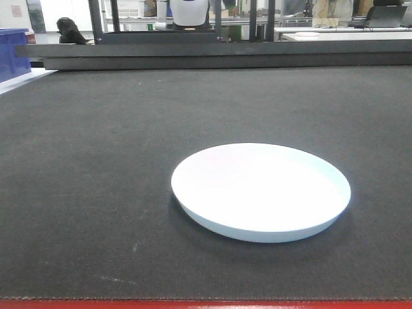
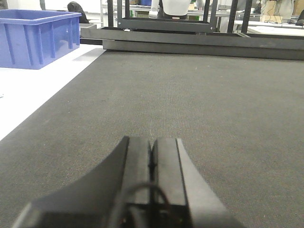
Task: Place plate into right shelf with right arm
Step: 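Move the right gripper toward the edge of the white plate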
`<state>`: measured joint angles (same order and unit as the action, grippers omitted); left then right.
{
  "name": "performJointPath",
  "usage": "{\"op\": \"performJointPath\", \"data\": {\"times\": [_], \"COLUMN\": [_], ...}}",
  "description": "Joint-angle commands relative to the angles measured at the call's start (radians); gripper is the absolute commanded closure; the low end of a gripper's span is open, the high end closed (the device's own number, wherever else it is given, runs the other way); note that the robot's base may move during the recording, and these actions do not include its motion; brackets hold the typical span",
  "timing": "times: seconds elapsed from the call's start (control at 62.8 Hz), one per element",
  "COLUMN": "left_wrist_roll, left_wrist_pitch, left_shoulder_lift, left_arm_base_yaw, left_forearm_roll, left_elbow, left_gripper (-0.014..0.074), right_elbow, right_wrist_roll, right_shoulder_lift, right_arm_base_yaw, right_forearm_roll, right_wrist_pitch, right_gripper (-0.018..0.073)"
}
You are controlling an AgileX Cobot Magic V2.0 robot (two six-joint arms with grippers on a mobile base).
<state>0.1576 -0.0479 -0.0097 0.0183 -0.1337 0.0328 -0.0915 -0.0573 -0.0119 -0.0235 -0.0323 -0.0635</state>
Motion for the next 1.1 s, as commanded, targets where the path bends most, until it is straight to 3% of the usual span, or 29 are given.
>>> {"op": "performJointPath", "data": {"times": [0.0,0.127,0.43,0.908,1.02,1.083], "left_wrist_roll": [-0.007,-0.007,-0.007,-0.007,-0.007,-0.007], "left_wrist_pitch": [0.090,0.090,0.090,0.090,0.090,0.090], "left_shoulder_lift": [-0.010,-0.010,-0.010,-0.010,-0.010,-0.010], "left_arm_base_yaw": [0.002,0.002,0.002,0.002,0.002,0.002], "left_forearm_roll": [-0.008,-0.008,-0.008,-0.008,-0.008,-0.008], "left_elbow": [0.010,0.010,0.010,0.010,0.010,0.010], "left_gripper": [0.0724,0.0724,0.0724,0.0724,0.0724,0.0724], "right_elbow": [-0.135,-0.289,-0.526,-0.557,-0.567,-0.584], "right_wrist_roll": [0.008,0.008,0.008,-0.008,-0.031,-0.063], "right_shoulder_lift": [0.022,0.116,0.441,0.945,1.025,1.054], "right_arm_base_yaw": [0.000,0.000,0.000,0.026,0.081,0.118], "right_forearm_roll": [0.003,0.003,-0.045,-0.049,-0.049,-0.049], "right_wrist_pitch": [-0.046,0.076,0.517,0.785,0.847,0.882], "right_gripper": [0.0511,0.0511,0.0511,0.0510,0.0440,0.0330]}}
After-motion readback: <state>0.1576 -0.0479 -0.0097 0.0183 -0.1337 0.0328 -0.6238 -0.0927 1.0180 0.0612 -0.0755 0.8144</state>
